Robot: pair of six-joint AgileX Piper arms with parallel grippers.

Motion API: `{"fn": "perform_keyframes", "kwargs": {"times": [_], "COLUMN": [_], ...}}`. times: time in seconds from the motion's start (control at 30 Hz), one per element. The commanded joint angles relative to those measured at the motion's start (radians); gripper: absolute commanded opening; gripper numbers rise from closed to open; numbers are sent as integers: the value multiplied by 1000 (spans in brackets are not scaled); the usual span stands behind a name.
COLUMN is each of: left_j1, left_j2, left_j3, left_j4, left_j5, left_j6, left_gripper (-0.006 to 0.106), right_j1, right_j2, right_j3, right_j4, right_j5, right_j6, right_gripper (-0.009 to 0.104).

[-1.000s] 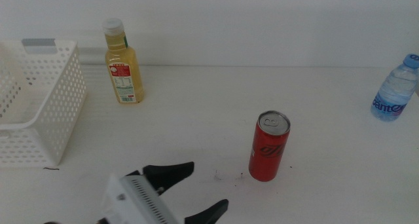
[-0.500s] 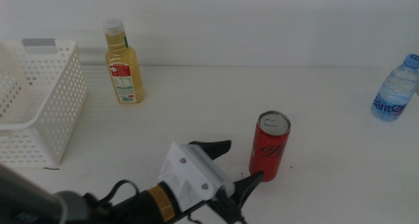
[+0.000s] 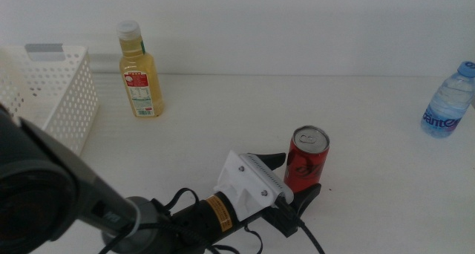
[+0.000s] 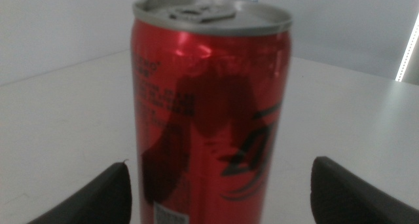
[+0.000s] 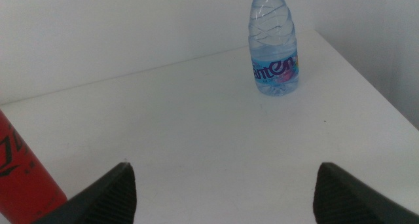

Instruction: Use arms to grab the bottles and put them into the dustbin to the left of the table.

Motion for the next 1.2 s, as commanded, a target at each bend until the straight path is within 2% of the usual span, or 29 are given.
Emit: {"fn": "perform_keyframes", "kwargs": {"times": [0.0, 0.33, 0.73, 1.17], "left_j1": [-2, -2, -2, 0], "left_j2": [26, 92, 96, 96], "left_j3": [-30, -142, -162, -164], "left_j4": [0, 1, 26, -44], "left_j5": [-15, -9, 10, 18], "left_j6": [-14, -20, -20, -37], "left_gripper": [94, 94, 94, 94], "right_j1": [-10, -10, -10, -10], "right_j2": [-5, -5, -5, -5], "right_j3": [4, 4, 4, 4], "right_j4": [-10, -10, -10, -10], "right_j5": [-13, -13, -13, -13], "right_j6": [-1, -1, -1, -1], "right_gripper": [90, 90, 90, 90]}}
